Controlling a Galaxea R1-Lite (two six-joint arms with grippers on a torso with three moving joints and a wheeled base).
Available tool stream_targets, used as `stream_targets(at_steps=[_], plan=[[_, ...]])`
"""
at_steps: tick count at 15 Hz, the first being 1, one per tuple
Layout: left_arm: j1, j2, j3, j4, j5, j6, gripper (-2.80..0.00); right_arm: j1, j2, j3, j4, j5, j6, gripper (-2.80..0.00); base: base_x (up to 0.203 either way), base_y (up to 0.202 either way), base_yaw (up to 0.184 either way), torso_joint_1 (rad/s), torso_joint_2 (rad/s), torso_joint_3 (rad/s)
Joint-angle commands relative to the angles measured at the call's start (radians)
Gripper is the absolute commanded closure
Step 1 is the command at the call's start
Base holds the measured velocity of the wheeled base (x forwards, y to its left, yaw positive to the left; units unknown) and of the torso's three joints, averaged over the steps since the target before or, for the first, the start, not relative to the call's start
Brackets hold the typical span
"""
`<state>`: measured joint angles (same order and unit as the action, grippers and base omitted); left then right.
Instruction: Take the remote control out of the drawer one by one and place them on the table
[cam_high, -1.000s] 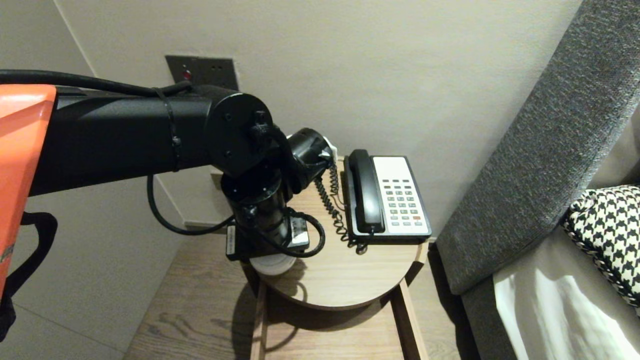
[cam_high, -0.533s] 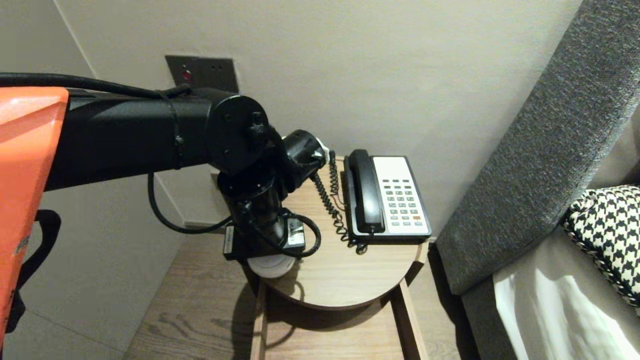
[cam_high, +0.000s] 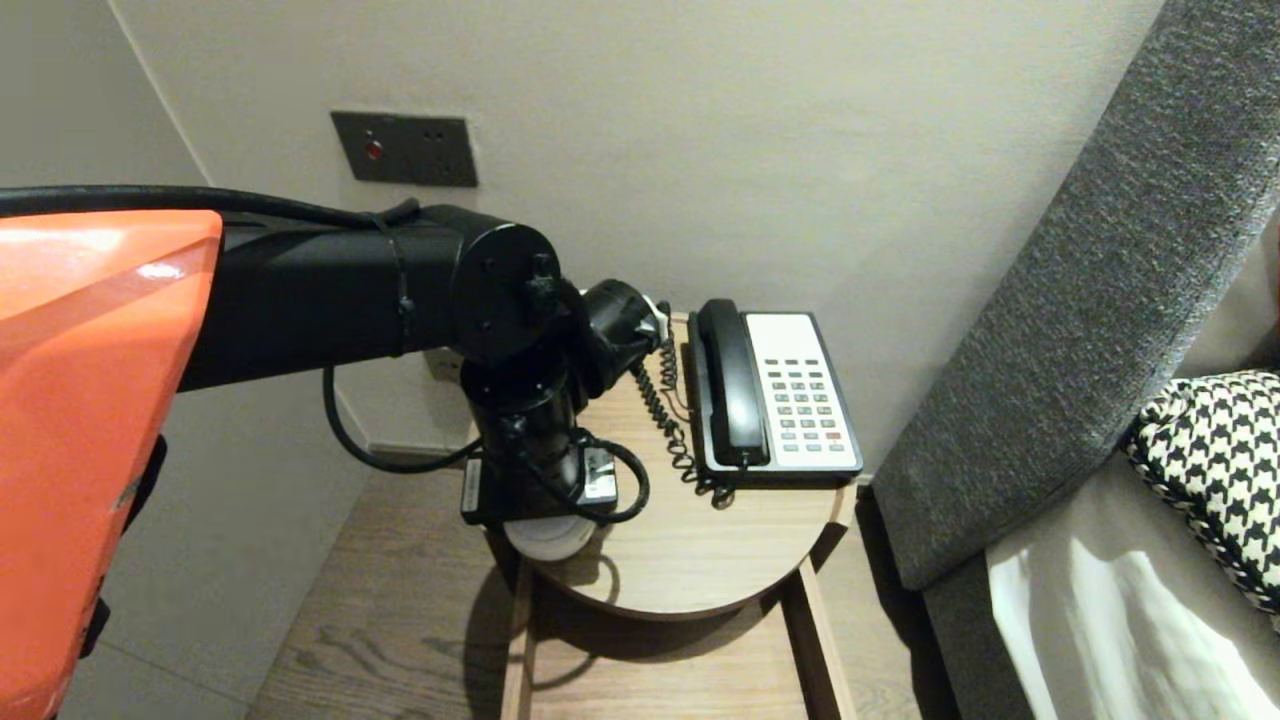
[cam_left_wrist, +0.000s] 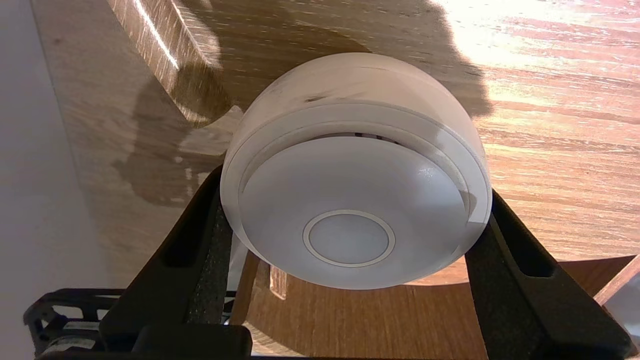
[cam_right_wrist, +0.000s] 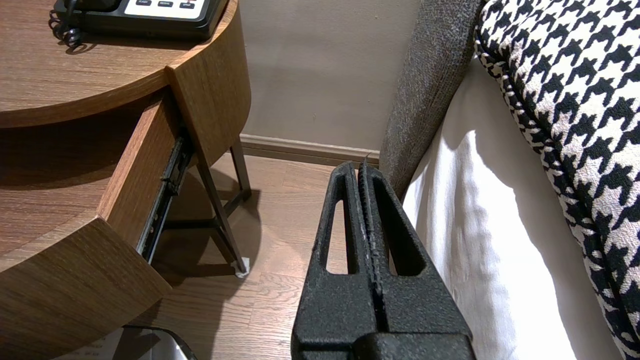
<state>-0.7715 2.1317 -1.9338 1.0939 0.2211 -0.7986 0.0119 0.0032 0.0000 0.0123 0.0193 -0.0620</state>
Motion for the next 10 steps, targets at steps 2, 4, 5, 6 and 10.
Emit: stream_targets(at_steps=[2,4,5,6,10], plan=[[0.000,0.011,0.001,0.001,0.000,-0.002,0.00,0.000,0.001,0.000,0.000,0.001,-0.001,0.00,0.000,0.000,0.000,0.000,0.00,0.000],[0.000,0.013,0.001,0.001,0.000,-0.001,0.00,0.000,0.001,0.000,0.000,0.001,-0.001,0.00,0.000,0.000,0.000,0.000,0.00,0.000],[0.000,0.011,0.000,0.001,0.000,-0.001,0.00,0.000,0.001,0.000,0.000,0.001,-0.001,0.00,0.000,0.000,0.000,0.000,0.00,0.000],[0.000,0.010,-0.001,0.001,0.000,-0.001,0.00,0.000,0.001,0.000,0.000,0.001,-0.001,0.00,0.000,0.000,0.000,0.000,0.00,0.000],[-0.002,-0.003,-0.001,-0.019,0.001,0.004,0.00,0.000,0.001,0.000,0.000,0.001,-0.001,0.00,0.000,0.000,0.000,0.000,0.00,0.000]])
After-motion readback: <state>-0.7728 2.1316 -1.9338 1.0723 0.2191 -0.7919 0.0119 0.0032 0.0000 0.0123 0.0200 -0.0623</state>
